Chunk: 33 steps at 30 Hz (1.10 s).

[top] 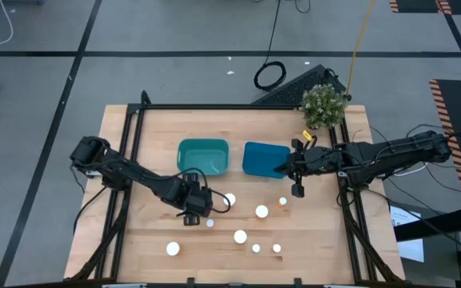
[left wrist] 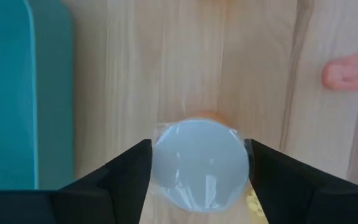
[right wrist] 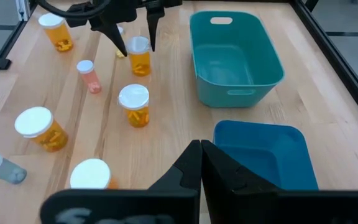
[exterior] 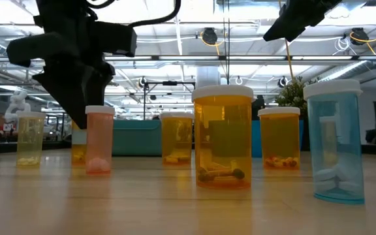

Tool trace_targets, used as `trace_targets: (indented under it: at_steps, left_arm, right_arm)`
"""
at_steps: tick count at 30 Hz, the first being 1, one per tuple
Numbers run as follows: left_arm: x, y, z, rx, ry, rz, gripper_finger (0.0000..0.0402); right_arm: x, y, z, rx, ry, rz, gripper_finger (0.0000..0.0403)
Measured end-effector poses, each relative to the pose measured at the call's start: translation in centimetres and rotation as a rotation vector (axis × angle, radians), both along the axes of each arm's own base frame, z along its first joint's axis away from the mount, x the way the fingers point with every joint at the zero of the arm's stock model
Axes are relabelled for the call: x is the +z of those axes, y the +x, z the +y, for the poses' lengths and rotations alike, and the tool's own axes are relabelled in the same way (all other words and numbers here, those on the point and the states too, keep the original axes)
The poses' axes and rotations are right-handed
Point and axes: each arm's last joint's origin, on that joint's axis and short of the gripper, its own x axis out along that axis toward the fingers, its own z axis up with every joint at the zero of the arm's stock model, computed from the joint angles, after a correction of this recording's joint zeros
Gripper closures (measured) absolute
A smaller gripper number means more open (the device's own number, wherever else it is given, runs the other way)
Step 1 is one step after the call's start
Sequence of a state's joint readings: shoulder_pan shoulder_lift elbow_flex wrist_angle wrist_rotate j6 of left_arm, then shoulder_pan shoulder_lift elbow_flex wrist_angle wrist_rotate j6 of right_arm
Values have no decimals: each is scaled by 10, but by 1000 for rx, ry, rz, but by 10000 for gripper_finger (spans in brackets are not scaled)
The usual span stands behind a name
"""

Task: Pick and place medicine bottles into bin by pill shape (circle, oval)
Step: Put the large orange capsule bottle into the green bin

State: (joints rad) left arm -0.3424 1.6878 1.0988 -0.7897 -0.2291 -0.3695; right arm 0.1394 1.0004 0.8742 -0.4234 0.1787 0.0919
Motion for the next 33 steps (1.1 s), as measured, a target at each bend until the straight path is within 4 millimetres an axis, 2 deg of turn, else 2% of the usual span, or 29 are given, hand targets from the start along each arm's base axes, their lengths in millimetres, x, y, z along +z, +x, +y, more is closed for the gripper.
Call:
trace_targets:
  at_steps: [7,17,25,33]
  left_arm:
    - [0,0,0,-27,8,5,189]
    - [5,2,0,-51,11,1,180]
    - [38,13,-4,-100,20,-11,187]
    - [79,19,5,-117,52,11,187]
  right_arm:
    - [0,0,0,4,-6,1,403]
    - [0,0,0,11,-15,1,403]
    - [0,0,0,2,-3,0,403]
    - [0,0,0,15,-23,2,403]
